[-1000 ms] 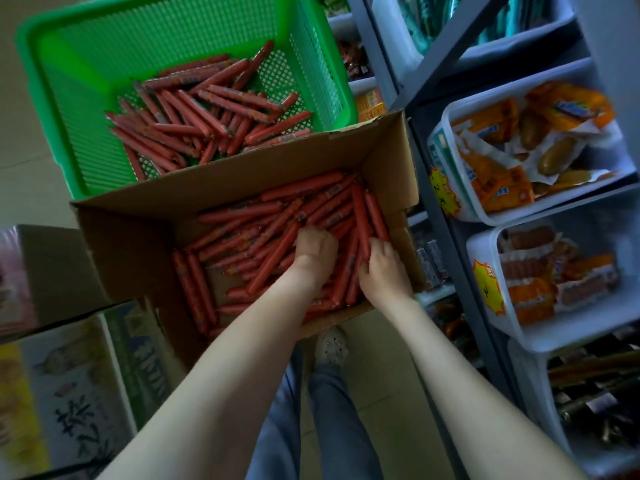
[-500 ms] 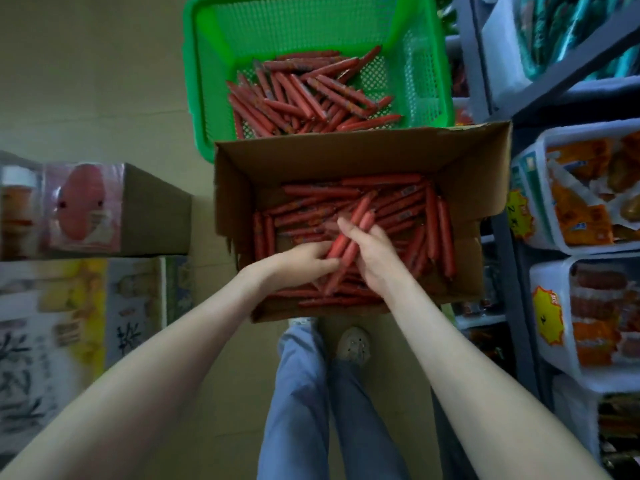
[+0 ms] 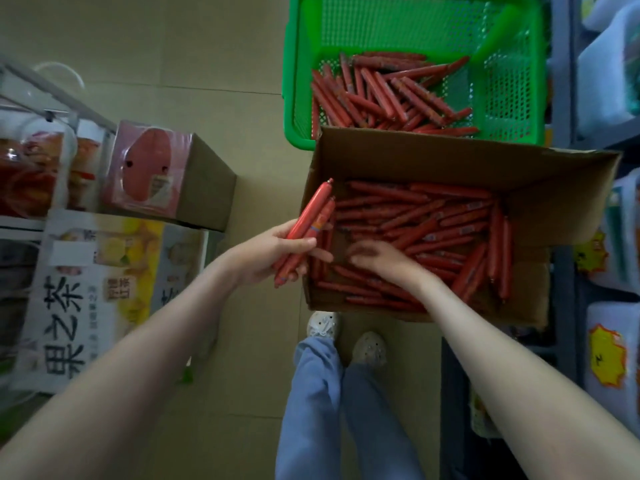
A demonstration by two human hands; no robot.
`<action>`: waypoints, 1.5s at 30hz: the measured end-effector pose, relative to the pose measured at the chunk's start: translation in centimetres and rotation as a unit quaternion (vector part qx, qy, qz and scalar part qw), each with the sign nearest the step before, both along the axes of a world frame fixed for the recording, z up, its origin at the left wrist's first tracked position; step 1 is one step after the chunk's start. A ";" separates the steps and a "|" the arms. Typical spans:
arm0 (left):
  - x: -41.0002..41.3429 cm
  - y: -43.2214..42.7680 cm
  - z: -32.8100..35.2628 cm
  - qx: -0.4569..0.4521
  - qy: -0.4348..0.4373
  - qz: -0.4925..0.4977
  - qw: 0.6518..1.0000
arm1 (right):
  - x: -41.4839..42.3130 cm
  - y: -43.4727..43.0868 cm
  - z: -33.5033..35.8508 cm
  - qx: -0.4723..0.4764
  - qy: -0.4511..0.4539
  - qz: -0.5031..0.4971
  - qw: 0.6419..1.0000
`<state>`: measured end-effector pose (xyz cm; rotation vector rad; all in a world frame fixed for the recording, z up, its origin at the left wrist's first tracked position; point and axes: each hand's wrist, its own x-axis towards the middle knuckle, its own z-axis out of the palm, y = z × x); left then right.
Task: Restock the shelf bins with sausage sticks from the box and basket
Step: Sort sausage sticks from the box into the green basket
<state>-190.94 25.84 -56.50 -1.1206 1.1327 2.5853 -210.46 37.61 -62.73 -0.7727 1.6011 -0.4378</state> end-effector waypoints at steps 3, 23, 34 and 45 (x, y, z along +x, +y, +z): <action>1.5 0.3 -0.6 0.019 0.011 -0.007 1.000 | 1.3 2.0 -1.7 0.035 0.118 0.241 0.963; 1.3 3.6 -0.1 0.050 -0.008 0.039 0.998 | 2.2 1.8 -1.0 0.055 0.249 0.472 0.844; -2.6 5.3 3.6 -0.016 0.015 0.079 0.997 | -3.3 2.6 7.0 -0.150 0.042 -0.054 0.986; -11.4 1.2 10.9 -0.016 0.105 0.049 0.993 | -9.7 -4.2 18.2 -0.228 -0.230 -0.429 0.843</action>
